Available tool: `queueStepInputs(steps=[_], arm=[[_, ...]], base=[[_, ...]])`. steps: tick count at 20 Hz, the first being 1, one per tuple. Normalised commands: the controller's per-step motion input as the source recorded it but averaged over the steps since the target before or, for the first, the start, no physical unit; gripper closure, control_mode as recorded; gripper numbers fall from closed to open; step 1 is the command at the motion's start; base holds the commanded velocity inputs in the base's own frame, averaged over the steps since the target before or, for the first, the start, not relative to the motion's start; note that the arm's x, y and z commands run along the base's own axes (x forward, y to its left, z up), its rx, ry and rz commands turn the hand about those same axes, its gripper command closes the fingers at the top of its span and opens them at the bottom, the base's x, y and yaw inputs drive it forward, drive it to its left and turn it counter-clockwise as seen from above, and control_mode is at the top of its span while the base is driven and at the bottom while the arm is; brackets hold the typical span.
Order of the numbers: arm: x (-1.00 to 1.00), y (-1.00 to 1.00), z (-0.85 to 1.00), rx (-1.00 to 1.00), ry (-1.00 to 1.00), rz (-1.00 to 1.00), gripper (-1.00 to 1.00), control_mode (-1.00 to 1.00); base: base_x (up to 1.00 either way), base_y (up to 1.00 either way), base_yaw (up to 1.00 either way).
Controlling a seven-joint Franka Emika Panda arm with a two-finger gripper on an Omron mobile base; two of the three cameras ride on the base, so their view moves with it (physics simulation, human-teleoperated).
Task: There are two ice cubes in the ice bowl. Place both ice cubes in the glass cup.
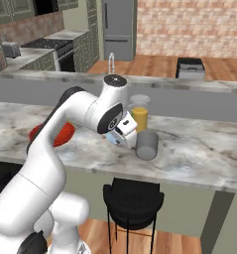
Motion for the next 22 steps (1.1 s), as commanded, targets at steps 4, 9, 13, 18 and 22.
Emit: queueStepInputs(steps=[4,9,13,18,22], arm=[[0.01,-0.57,0.08,0.10,0.00,0.00,1.00,-1.00],[0.04,-0.21,-0.20,-0.05,0.03,0.00,1.00,-1.00],[0.28,0.00,-0.27,-0.15,0.04,0.00,1.00,-1.00],[0.47,0.00,-0.01,-0.06,0.07,0.00,1.00,-1.00],[0.21,0.00,0.00,0.00,0.00,0.00,1.00,-1.00]], base=[[0.00,0.00,0.00],[0.00,0.00,0.00],[0.00,0.00,0.00],[0.00,0.00,0.00],[0.00,0.00,0.00]])
